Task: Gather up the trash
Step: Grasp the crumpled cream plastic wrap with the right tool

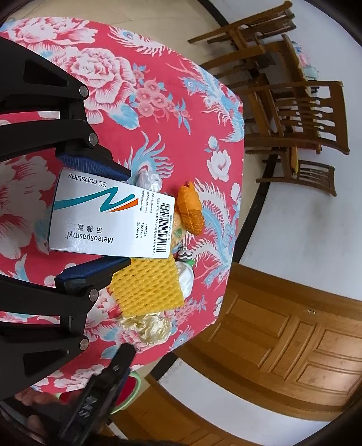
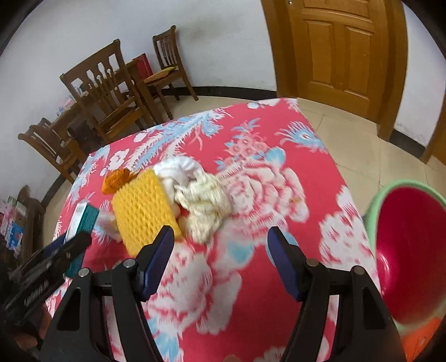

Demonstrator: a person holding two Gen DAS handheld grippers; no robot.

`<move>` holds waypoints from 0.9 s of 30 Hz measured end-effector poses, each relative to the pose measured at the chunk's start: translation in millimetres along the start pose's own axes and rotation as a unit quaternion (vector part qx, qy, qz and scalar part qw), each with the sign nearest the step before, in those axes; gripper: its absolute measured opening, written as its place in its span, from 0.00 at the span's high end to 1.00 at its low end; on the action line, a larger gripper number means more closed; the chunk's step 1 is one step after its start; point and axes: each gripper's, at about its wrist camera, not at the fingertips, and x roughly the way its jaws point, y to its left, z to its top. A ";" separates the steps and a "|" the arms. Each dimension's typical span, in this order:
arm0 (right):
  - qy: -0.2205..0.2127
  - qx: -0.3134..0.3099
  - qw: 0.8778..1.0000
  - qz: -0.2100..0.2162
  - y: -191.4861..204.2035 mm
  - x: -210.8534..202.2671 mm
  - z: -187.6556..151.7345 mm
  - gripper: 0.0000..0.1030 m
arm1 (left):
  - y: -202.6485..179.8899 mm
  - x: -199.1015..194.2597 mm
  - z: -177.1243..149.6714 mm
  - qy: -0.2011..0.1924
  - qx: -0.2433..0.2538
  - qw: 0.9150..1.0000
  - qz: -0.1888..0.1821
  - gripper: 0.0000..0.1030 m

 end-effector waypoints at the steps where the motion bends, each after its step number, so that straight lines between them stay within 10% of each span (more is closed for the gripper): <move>1: 0.000 -0.002 1.000 0.001 1.1 4.9 3.5 0.31 | 0.5 0.7 -0.4 0.001 -0.001 1.000 0.000 0.46; 5: 0.004 -0.005 1.000 0.006 5.0 23.0 15.5 0.34 | 2.8 4.9 0.1 0.006 -0.006 1.000 0.000 0.46; 12: 0.012 -0.020 1.000 0.011 9.5 36.7 19.6 0.73 | 4.4 6.7 1.5 0.008 -0.008 1.000 -0.002 0.46; 27: -0.036 -0.001 0.999 0.018 -4.0 -28.6 1.0 0.77 | -16.9 -20.2 -2.4 -0.009 0.007 1.000 -0.020 0.46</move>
